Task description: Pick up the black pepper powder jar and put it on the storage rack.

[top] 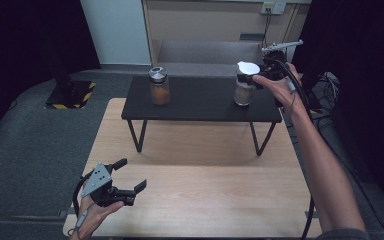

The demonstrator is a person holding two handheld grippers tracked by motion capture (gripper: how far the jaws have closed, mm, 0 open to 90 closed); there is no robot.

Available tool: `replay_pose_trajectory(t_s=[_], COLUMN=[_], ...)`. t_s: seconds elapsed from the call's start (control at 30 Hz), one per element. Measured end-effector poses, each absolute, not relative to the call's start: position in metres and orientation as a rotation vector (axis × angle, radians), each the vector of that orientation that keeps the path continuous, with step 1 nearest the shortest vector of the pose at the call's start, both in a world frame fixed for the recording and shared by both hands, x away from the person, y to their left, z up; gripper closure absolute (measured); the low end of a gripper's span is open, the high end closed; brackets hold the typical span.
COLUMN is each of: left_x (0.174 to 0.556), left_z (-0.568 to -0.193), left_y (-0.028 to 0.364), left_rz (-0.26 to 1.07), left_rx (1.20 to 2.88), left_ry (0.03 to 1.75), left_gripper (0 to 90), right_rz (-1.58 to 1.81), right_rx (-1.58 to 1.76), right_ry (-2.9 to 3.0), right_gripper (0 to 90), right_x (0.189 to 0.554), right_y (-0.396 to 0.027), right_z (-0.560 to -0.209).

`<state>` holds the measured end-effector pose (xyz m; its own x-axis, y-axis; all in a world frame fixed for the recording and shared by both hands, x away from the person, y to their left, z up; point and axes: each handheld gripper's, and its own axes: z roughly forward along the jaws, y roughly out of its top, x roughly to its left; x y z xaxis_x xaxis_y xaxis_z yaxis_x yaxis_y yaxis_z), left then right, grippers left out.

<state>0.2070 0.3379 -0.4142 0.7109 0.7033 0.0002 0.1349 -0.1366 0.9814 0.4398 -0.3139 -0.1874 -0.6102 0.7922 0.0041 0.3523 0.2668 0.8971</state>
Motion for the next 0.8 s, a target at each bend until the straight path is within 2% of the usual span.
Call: replay_pose_trajectory(t_s=[0.27, 0.47, 0.8], left_x=[0.207, 0.208, 0.21], left_z=[-0.414, -0.414, -0.414], left_y=[0.337, 0.336, 0.334], left_rz=[0.562, 0.562, 0.553], left_rx=[1.664, 1.671, 1.67], left_ry=[0.679, 0.675, 0.676], left_gripper=[0.5, 0.5, 0.5], right_rz=[1.434, 1.506, 1.639], right_rx=[1.025, 0.922, 0.698], right_ry=[1.985, 1.962, 1.968], right_gripper=[4.7, 5.5, 5.0], right_x=[0.418, 0.396, 0.359], right_y=[-0.337, -0.354, -0.38], right_z=[-0.18, -0.175, -0.193])
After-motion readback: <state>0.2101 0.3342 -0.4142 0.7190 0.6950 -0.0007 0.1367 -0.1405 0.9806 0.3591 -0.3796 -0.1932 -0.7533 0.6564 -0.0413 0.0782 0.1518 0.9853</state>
